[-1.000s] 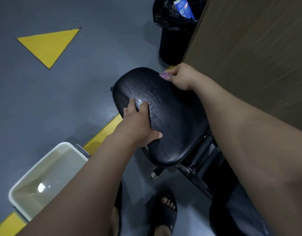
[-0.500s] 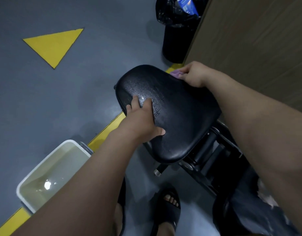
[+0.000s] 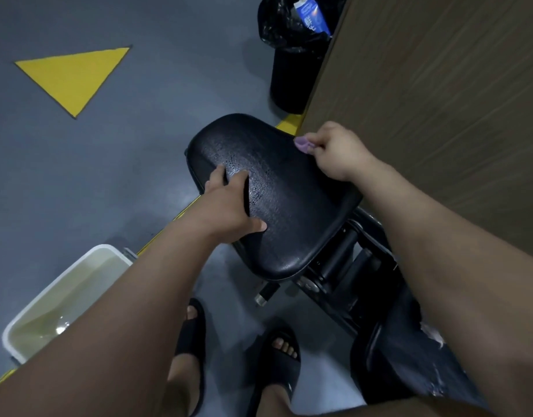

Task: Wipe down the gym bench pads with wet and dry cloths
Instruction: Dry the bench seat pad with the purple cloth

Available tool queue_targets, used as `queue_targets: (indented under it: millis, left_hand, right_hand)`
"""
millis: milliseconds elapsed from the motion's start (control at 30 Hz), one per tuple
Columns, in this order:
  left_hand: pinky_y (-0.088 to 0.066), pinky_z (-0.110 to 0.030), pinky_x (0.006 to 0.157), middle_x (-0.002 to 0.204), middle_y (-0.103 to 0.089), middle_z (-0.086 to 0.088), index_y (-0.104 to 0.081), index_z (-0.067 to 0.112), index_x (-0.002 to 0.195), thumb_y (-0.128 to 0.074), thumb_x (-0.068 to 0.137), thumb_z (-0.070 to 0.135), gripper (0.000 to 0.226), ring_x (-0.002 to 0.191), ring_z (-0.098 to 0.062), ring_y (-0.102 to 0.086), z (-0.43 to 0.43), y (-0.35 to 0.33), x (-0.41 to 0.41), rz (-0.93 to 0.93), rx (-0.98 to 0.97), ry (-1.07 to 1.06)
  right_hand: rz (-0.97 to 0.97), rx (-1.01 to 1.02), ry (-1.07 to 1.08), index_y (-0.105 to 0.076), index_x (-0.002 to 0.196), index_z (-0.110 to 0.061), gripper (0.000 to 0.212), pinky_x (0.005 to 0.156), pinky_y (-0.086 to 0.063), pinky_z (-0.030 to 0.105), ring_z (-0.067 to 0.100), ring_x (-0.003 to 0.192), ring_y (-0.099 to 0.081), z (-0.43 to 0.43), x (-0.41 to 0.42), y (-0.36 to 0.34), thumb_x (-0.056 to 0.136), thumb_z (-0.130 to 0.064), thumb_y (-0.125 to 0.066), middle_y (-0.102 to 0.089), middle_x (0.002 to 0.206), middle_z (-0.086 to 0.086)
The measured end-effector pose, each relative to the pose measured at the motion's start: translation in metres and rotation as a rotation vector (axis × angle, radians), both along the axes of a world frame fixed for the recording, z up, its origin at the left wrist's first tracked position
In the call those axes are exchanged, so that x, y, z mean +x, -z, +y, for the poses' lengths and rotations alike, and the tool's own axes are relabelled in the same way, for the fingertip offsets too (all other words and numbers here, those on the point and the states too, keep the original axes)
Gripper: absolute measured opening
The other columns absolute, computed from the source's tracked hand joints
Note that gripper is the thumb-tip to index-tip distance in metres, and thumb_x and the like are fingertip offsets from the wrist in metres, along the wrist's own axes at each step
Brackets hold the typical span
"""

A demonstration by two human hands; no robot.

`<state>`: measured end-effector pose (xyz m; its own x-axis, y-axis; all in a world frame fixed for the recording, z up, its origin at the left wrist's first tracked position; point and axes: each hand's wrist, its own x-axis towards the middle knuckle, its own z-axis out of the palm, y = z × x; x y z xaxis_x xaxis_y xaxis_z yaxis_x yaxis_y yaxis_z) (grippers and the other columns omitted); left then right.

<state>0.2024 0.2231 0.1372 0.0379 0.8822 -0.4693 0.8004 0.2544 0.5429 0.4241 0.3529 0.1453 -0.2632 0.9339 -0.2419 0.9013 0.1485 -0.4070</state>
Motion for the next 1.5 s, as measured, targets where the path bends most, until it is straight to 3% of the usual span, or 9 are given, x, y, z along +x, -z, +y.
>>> queue_targets:
  millis: [133,333,467,633,733,933,1100,1300,1500]
  left_hand:
    - [-0.029,-0.038,0.118,0.167,0.013,-0.003,-0.015,0.029,0.159,-0.086,0.074,0.045,0.112,0.153,-0.029,-0.018,0.002,0.002,-0.002,0.009,0.014,-0.001]
    - [-0.036,-0.043,0.116,0.165,0.003,0.001,-0.016,0.026,0.159,-0.085,0.072,0.049,0.113,0.146,-0.032,-0.033,0.001,0.007,-0.014,0.069,0.032,0.016]
    - [-0.036,-0.044,0.117,0.166,0.001,-0.003,-0.016,0.025,0.159,-0.085,0.072,0.048,0.113,0.147,-0.033,-0.031,0.002,0.006,-0.013,0.083,0.028,0.024]
    - [-0.034,-0.035,0.113,0.167,0.004,-0.005,-0.015,0.023,0.160,-0.084,0.076,0.041,0.110,0.148,-0.031,-0.031,-0.001,0.000,-0.010,0.053,0.034,0.014]
    - [-0.035,-0.029,0.109,0.166,0.003,-0.007,-0.017,0.022,0.160,-0.084,0.077,0.040,0.109,0.147,-0.029,-0.033,-0.004,-0.002,-0.011,0.043,0.046,0.009]
    - [-0.032,-0.031,0.112,0.165,0.000,-0.010,-0.012,0.022,0.160,-0.086,0.075,0.042,0.115,0.148,-0.029,-0.031,-0.005,0.001,-0.015,0.028,0.015,-0.044]
    - [-0.029,-0.030,0.114,0.167,0.004,-0.008,-0.009,0.023,0.161,-0.086,0.074,0.044,0.118,0.150,-0.025,-0.027,-0.005,0.005,-0.019,0.001,0.013,-0.054]
    - [-0.034,-0.034,0.112,0.165,-0.001,-0.006,-0.010,0.023,0.160,-0.087,0.072,0.046,0.120,0.148,-0.028,-0.030,0.000,0.006,-0.017,0.029,0.020,-0.042]
    - [-0.030,-0.031,0.114,0.165,-0.005,-0.009,-0.007,0.015,0.160,-0.087,0.072,0.044,0.123,0.151,-0.025,-0.022,-0.004,0.006,-0.017,0.008,0.042,-0.054]
  right_hand:
    - [0.123,-0.053,-0.001,-0.074,0.122,-0.017,0.027,0.107,-0.039,0.015,0.007,0.114,-0.061,0.029,-0.052,0.015,0.102,-0.015,-0.055,-0.067,0.119,-0.004]
    - [0.243,-0.118,-0.010,-0.067,0.127,0.001,0.032,0.081,-0.039,-0.005,0.001,0.109,-0.061,0.046,-0.078,0.025,0.102,0.005,-0.047,-0.068,0.129,0.007]
    - [0.277,-0.093,-0.079,-0.063,0.133,-0.001,0.038,0.075,-0.032,-0.008,-0.023,0.085,-0.059,0.025,-0.065,0.012,0.102,0.008,-0.042,-0.067,0.117,0.002]
    - [0.107,0.144,-0.193,-0.076,0.120,-0.019,0.029,0.077,-0.024,-0.006,0.014,0.104,-0.052,-0.014,-0.039,0.008,0.100,-0.010,-0.057,-0.051,0.103,0.002]
    - [0.063,0.223,-0.281,-0.076,0.118,-0.021,0.029,0.083,-0.033,0.019,0.030,0.098,-0.052,-0.050,-0.026,0.011,0.099,-0.017,-0.054,-0.052,0.099,0.001]
    - [0.104,0.327,-0.417,-0.074,0.120,-0.025,0.032,0.073,-0.045,0.033,0.025,0.086,-0.051,-0.095,-0.009,0.019,0.094,-0.011,-0.062,-0.057,0.099,0.003]
    - [0.089,0.386,-0.221,-0.077,0.112,-0.020,0.031,0.079,-0.047,0.036,0.034,0.090,-0.051,-0.046,-0.033,0.026,0.095,-0.011,-0.052,-0.058,0.099,0.010]
    - [0.081,0.321,-0.083,-0.074,0.118,-0.028,0.036,0.083,-0.033,0.021,0.026,0.103,-0.044,0.010,-0.076,0.035,0.099,-0.010,-0.050,-0.047,0.102,-0.004]
    - [0.119,0.435,-0.309,-0.076,0.108,-0.020,0.036,0.075,-0.049,0.040,0.031,0.084,-0.049,-0.055,-0.056,0.030,0.096,-0.029,-0.043,-0.057,0.098,0.008]
